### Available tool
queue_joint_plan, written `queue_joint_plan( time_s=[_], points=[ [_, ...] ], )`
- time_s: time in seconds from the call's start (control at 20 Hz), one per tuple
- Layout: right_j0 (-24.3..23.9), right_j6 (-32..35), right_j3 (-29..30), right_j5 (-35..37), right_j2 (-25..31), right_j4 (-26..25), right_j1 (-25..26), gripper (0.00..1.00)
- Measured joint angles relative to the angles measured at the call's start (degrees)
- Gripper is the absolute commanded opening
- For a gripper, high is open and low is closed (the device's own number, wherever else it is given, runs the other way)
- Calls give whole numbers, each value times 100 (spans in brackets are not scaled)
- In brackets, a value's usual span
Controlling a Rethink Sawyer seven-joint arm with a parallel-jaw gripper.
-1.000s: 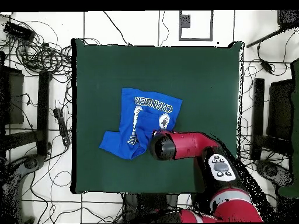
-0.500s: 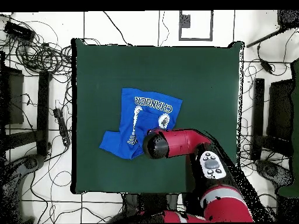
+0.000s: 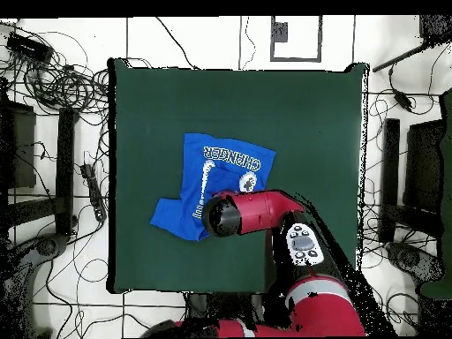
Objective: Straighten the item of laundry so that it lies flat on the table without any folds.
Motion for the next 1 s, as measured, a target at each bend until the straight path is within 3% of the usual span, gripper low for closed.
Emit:
queue_joint_plan(
  time_s=[1.0],
  points=[
    [307, 0, -491, 1, -1, 258, 67, 100]
  ],
)
